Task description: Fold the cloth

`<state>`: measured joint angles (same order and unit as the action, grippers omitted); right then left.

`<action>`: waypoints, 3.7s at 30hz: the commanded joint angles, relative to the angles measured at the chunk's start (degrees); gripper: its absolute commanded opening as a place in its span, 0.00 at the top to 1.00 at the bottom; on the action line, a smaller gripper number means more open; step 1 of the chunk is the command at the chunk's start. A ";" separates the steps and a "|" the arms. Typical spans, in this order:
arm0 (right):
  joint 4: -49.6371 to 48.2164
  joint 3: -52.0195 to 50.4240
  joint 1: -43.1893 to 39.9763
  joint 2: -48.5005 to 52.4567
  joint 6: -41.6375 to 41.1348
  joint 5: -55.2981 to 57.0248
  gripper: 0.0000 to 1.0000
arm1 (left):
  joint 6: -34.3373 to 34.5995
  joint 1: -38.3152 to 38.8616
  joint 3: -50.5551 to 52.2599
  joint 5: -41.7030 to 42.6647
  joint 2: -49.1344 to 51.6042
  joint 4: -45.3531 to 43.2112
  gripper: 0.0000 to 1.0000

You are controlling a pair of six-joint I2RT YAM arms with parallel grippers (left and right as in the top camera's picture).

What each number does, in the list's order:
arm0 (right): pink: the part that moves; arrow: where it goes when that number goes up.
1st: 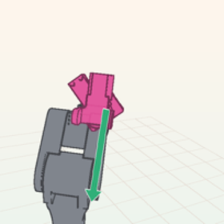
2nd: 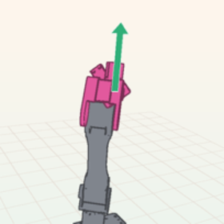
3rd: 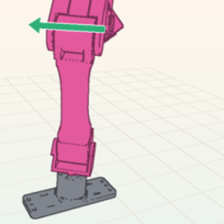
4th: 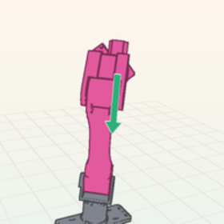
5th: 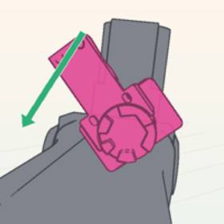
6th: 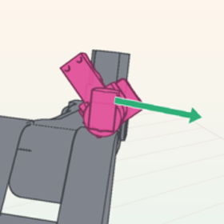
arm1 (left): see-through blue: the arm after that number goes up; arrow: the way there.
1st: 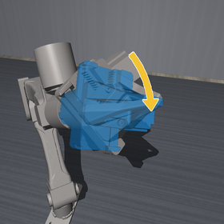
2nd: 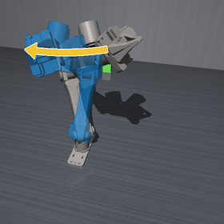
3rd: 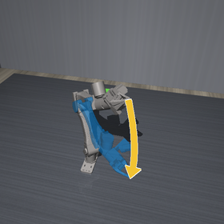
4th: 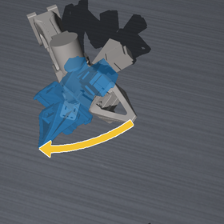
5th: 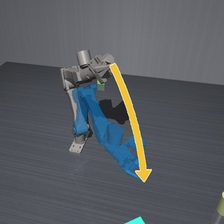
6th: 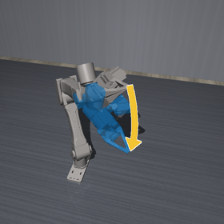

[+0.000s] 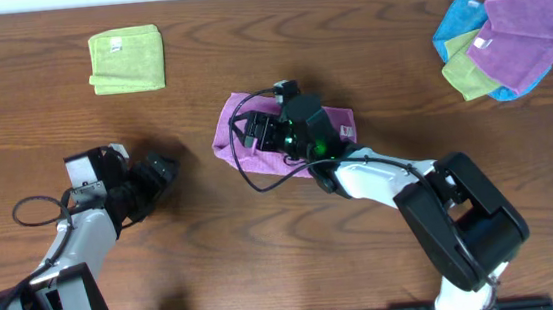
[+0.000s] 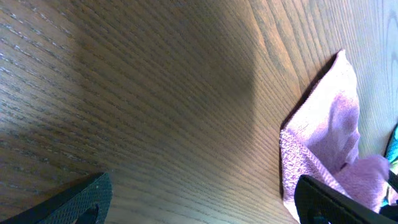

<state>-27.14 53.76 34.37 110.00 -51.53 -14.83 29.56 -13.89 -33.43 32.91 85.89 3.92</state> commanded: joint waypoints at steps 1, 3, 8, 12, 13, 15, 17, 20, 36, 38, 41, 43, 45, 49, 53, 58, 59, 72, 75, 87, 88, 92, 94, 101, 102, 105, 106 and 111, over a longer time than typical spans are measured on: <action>1.92 0.90 -0.87 0.37 0.15 6.78 0.16 | -1.27 -0.33 -0.48 0.59 0.55 1.66 0.05; 2.08 0.90 -0.87 0.37 0.13 10.91 0.15 | -1.31 -0.33 -0.48 1.25 0.55 3.54 0.05; -1.88 0.90 -1.18 0.37 -0.26 18.21 0.11 | -1.81 -0.28 -0.48 1.25 0.55 6.49 0.05; -2.23 0.90 -1.46 0.35 -0.28 9.16 0.18 | -1.92 -0.15 -0.48 3.91 0.57 7.15 0.04; -2.19 0.90 -1.44 0.35 -0.28 5.70 0.19 | -1.92 0.02 -0.48 5.14 0.55 7.87 0.04; 0.22 0.90 -1.36 0.22 -0.26 -1.03 0.15 | -1.90 0.59 -0.48 8.31 0.55 9.79 0.04; 4.48 0.90 -1.46 -0.04 -0.02 -2.58 0.11 | -1.92 1.40 -0.48 10.62 0.55 10.91 0.04; 12.68 0.90 -3.28 -1.51 3.21 -2.60 0.04 | -1.88 3.65 -0.48 16.11 0.57 10.84 0.04; 28.41 0.90 -9.40 -13.03 16.87 0.26 0.01 | 16.28 19.93 -0.48 22.91 0.57 -7.78 0.05; 29.97 0.90 -9.11 -13.03 16.87 0.22 0.01 | 18.43 22.43 -0.48 20.79 0.57 -8.04 0.05; 34.95 0.90 -9.11 -13.03 16.15 -0.02 0.01 | 19.50 24.50 -0.48 20.04 0.57 -8.07 0.05; 38.66 0.90 -9.11 -13.03 16.00 0.00 0.01 | 19.82 25.22 -0.48 19.43 0.57 -8.07 0.05; 41.05 0.90 -9.11 -13.03 16.04 0.00 0.01 | 19.80 25.53 -0.48 18.05 0.57 -8.04 0.05; 43.50 0.90 -9.18 -13.03 16.04 0.35 0.01 | 19.76 25.59 -0.48 15.08 0.57 -7.06 0.05; 43.80 0.90 -9.18 -13.03 16.31 2.36 0.02 | 19.28 25.90 -0.48 11.26 0.68 -6.73 0.05; 44.70 0.90 -9.16 -13.03 17.16 5.16 0.05 | 18.88 27.50 -0.48 7.04 0.68 -6.78 0.05; 44.70 0.90 -9.16 -13.03 17.97 5.18 0.09 | 18.86 27.91 -0.48 6.08 0.68 -6.75 0.05; 48.39 0.70 -9.11 -12.37 22.51 8.31 0.36 | 18.91 30.53 -0.48 -3.76 1.01 -8.31 0.05; 48.81 -0.11 -9.11 -12.37 22.86 9.46 0.39 | 19.65 30.71 -0.48 -5.11 1.01 -9.57 0.05; 46.56 -4.52 -9.16 -12.37 26.38 12.02 0.41 | 23.80 33.42 -0.48 -7.37 1.01 -11.82 0.05; 45.90 -4.87 -9.16 -12.28 26.58 12.02 0.41 | 24.13 33.66 -0.48 -8.00 1.01 -11.85 0.05; 42.25 -6.84 -9.16 -10.23 26.53 11.93 0.43 | 25.31 34.88 -0.48 -10.69 1.01 -12.20 0.05; 41.53 -6.99 -9.16 -8.52 26.53 11.13 0.43 | 26.03 35.36 -0.48 -12.07 1.01 -12.26 0.05; 40.68 -6.99 -9.16 -7.91 26.51 11.13 0.42 | 28.85 35.78 -0.48 -17.07 1.01 -15.30 0.04; 40.85 -6.99 -9.14 -7.91 26.53 10.93 0.42 | 29.94 35.78 -0.48 -18.43 1.01 -16.50 0.04; 41.18 -6.99 -9.14 -7.91 26.53 9.79 0.43 | 32.26 35.78 -0.48 -22.08 1.01 -19.34 0.04; 41.29 -6.99 -9.07 -7.91 26.53 9.46 0.43 | 32.79 35.78 -0.48 -23.39 1.01 -20.13 0.05; 41.72 -6.99 -7.56 -7.91 26.58 8.66 0.44 | 39.17 35.78 -0.48 -29.99 1.01 -22.60 0.05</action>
<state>13.52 48.25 25.19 98.89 -25.32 -3.70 63.72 21.87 -34.09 9.10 86.30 -17.85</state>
